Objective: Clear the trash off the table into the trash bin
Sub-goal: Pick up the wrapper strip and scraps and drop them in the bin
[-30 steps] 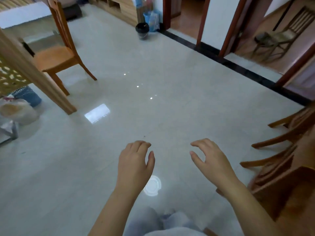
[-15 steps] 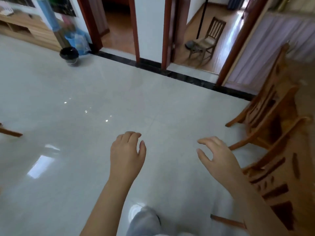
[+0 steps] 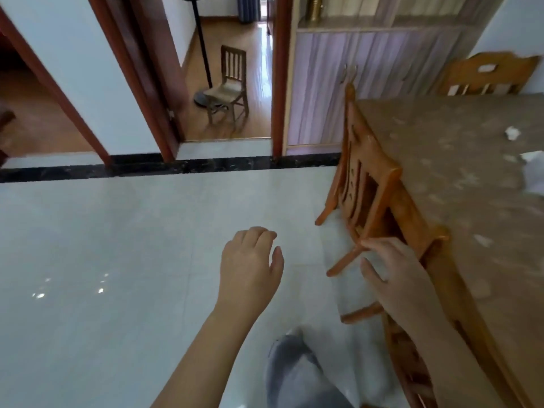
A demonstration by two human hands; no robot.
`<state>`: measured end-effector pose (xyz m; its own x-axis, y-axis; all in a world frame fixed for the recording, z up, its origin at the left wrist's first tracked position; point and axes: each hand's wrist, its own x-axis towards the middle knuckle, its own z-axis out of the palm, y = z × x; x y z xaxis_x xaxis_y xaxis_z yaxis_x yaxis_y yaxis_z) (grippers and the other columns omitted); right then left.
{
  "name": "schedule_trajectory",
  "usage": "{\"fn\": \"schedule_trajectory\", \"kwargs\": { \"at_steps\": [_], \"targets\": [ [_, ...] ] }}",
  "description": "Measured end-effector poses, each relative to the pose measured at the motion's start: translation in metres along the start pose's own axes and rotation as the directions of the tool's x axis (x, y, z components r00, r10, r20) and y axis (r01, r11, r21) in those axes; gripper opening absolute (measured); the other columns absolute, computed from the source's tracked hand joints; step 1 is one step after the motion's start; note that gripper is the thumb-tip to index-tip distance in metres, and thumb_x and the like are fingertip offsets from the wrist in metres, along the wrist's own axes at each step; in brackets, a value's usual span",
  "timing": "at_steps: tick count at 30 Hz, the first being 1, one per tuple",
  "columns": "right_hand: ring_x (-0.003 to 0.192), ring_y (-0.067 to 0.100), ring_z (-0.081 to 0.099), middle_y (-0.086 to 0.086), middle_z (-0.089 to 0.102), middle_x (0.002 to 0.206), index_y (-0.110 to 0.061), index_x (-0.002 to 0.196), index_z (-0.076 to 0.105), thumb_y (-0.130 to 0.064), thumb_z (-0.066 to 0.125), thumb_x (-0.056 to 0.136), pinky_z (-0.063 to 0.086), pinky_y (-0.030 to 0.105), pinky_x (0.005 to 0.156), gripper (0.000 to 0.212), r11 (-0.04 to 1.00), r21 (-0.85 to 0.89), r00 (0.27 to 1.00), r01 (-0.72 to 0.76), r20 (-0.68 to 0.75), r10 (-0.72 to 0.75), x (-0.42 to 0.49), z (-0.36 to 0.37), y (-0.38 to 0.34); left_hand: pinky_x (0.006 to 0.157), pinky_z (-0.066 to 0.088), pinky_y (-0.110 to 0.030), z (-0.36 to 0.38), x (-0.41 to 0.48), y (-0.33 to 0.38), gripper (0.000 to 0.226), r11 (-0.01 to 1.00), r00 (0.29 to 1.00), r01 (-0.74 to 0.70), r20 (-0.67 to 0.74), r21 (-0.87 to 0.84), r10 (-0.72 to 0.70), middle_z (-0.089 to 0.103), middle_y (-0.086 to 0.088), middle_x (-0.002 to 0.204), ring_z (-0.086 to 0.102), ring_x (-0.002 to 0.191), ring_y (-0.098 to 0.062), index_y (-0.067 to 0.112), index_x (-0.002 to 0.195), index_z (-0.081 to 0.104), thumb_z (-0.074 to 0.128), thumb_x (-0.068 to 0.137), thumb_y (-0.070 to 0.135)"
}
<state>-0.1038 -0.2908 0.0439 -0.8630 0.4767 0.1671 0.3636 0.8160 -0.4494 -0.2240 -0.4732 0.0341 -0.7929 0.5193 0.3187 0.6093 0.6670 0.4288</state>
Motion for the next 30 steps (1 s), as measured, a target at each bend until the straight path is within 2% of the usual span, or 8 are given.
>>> {"fn": "schedule_trajectory", "kwargs": {
  "at_steps": [5, 8, 11, 14, 16, 22, 27, 30],
  "targets": [
    [0.089, 0.021, 0.057, 0.009, 0.062, 0.103, -0.008, 0.105, 0.062, -0.017, 0.063, 0.081, 0.045, 0.028, 0.074, 0.026, 0.993, 0.024, 0.992, -0.114, -0.056, 0.115, 0.081, -0.022, 0.036, 0.069, 0.050, -0.032, 0.033, 0.103, 0.030, 0.030, 0.989, 0.988, -0.135, 0.063, -0.059, 0.139, 0.070, -0.006, 0.092, 0.064, 0.080, -0.024, 0.009, 0.093, 0.067, 0.044, 0.083, 0.025],
    [0.083, 0.017, 0.054, 0.009, 0.063, 0.097, -0.009, 0.101, 0.064, -0.015, 0.066, 0.078, 0.037, 0.024, 0.073, 0.023, 0.987, -0.034, 0.981, -0.154, -0.128, 0.149, 0.129, -0.038, 0.055, 0.071, 0.050, -0.032, 0.049, 0.158, 0.035, 0.023, 0.984, 0.984, -0.163, 0.058, -0.078, 0.167, 0.070, -0.007, 0.093, 0.064, 0.081, -0.024, 0.008, 0.094, 0.067, 0.053, 0.081, 0.020],
    [0.088, 0.008, 0.045, -0.003, 0.055, 0.100, -0.014, 0.108, 0.061, -0.019, 0.061, 0.083, 0.033, 0.019, 0.077, 0.026, 0.973, 0.004, 0.965, -0.231, -0.129, 0.230, 0.161, -0.038, 0.067, 0.074, 0.050, -0.033, 0.067, 0.198, 0.035, 0.019, 0.977, 0.977, -0.190, 0.082, -0.102, 0.198, 0.071, -0.008, 0.093, 0.065, 0.083, -0.024, 0.008, 0.095, 0.068, 0.059, 0.080, 0.017],
    [0.084, 0.006, 0.045, -0.004, 0.057, 0.098, -0.015, 0.105, 0.063, -0.016, 0.063, 0.082, 0.033, 0.007, 0.069, 0.024, 0.960, 0.015, 0.949, -0.278, -0.150, 0.277, 0.192, -0.025, 0.074, 0.075, 0.049, -0.032, 0.091, 0.244, 0.036, 0.020, 0.963, 0.961, -0.223, 0.128, -0.153, 0.243, 0.071, -0.007, 0.092, 0.066, 0.081, -0.024, 0.009, 0.093, 0.068, 0.058, 0.078, 0.018],
    [0.084, 0.007, 0.047, -0.003, 0.056, 0.098, -0.015, 0.105, 0.063, -0.015, 0.064, 0.081, 0.030, 0.004, 0.066, 0.024, 0.944, 0.007, 0.933, -0.331, -0.148, 0.328, 0.213, -0.016, 0.080, 0.075, 0.046, -0.029, 0.106, 0.278, 0.035, 0.020, 0.943, 0.941, -0.273, 0.150, -0.189, 0.302, 0.071, -0.007, 0.090, 0.066, 0.079, -0.023, 0.010, 0.091, 0.068, 0.057, 0.077, 0.019],
    [0.087, 0.013, 0.053, 0.000, 0.056, 0.098, -0.014, 0.108, 0.061, -0.017, 0.060, 0.083, 0.037, 0.021, 0.072, 0.026, 0.887, -0.007, 0.865, -0.463, -0.220, 0.450, 0.301, -0.002, 0.092, 0.080, 0.042, -0.032, 0.138, 0.399, 0.012, 0.030, 0.892, 0.899, -0.363, 0.149, -0.271, 0.411, 0.071, -0.010, 0.090, 0.066, 0.081, -0.026, 0.008, 0.091, 0.067, 0.049, 0.083, 0.030],
    [0.086, 0.018, 0.052, 0.000, 0.055, 0.095, -0.011, 0.107, 0.061, -0.017, 0.060, 0.083, 0.033, 0.017, 0.063, 0.025, 0.875, -0.038, 0.849, -0.483, -0.267, 0.457, 0.403, 0.012, 0.079, 0.074, 0.051, -0.036, 0.157, 0.496, -0.018, 0.036, 0.830, 0.845, -0.449, 0.144, -0.331, 0.514, 0.071, -0.012, 0.087, 0.066, 0.080, -0.026, 0.004, 0.092, 0.067, 0.042, 0.083, 0.030],
    [0.087, 0.017, 0.052, 0.002, 0.057, 0.097, -0.013, 0.106, 0.060, -0.015, 0.060, 0.083, 0.035, 0.020, 0.066, 0.023, 0.882, -0.007, 0.853, -0.471, -0.257, 0.453, 0.460, 0.030, 0.073, 0.073, 0.052, -0.037, 0.178, 0.546, -0.035, 0.037, 0.828, 0.838, -0.448, 0.164, -0.336, 0.520, 0.071, -0.013, 0.087, 0.067, 0.080, -0.027, 0.004, 0.092, 0.067, 0.042, 0.083, 0.029]
  ]
}}
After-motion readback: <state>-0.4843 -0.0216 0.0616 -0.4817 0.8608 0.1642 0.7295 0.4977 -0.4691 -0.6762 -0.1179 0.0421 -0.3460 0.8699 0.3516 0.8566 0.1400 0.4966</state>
